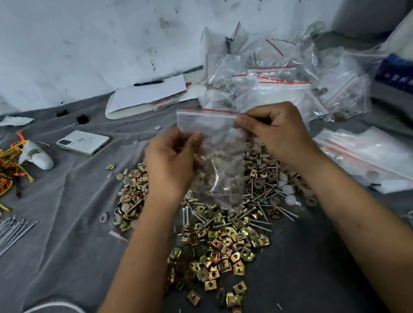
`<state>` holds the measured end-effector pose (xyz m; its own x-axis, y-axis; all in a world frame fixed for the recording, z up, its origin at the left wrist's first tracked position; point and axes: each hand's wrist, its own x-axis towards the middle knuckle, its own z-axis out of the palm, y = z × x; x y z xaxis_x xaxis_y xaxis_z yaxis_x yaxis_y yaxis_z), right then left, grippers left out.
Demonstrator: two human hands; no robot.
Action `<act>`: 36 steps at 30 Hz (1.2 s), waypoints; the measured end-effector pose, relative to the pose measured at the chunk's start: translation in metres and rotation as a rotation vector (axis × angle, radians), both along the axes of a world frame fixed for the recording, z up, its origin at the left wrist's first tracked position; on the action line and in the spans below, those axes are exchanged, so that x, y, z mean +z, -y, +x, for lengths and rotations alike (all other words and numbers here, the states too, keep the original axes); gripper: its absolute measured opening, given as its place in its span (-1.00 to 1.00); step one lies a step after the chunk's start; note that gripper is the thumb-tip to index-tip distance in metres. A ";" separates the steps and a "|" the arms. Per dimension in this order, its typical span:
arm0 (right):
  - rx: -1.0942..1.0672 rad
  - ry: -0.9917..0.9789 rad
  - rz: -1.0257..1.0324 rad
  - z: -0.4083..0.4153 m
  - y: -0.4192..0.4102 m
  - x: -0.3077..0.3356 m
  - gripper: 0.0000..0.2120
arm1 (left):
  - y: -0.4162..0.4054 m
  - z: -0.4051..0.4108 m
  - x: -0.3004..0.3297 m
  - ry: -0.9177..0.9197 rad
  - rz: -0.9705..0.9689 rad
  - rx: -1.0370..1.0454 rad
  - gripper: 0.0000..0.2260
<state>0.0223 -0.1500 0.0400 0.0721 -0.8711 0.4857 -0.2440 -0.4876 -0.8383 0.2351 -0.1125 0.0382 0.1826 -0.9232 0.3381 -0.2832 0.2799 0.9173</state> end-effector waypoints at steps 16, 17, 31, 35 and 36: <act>-0.509 -0.616 0.501 -0.207 0.038 0.010 -0.80 | 0.110 -0.198 -0.034 1.099 -0.024 -0.239 -0.45; -0.411 -0.752 0.559 -0.209 0.025 0.013 -0.76 | 0.115 -0.198 -0.042 1.144 0.009 -0.235 -0.43; -0.410 -0.912 0.465 -0.217 -0.006 0.010 -0.62 | 0.165 -0.212 -0.024 1.182 0.101 -0.301 -0.31; -0.605 -0.876 0.321 -0.215 -0.010 0.020 -0.57 | 0.125 -0.220 -0.017 0.928 -0.154 -0.172 -0.48; -0.693 -0.832 0.259 -0.214 -0.011 0.023 -0.57 | 0.110 -0.223 -0.015 0.820 -0.247 -0.136 -0.57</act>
<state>-0.1915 -0.1392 0.0631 -0.2504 -0.9173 0.3096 -0.9290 0.1377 -0.3434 0.0123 -0.2223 0.0233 -0.3135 -0.8020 0.5085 -0.7780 0.5239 0.3468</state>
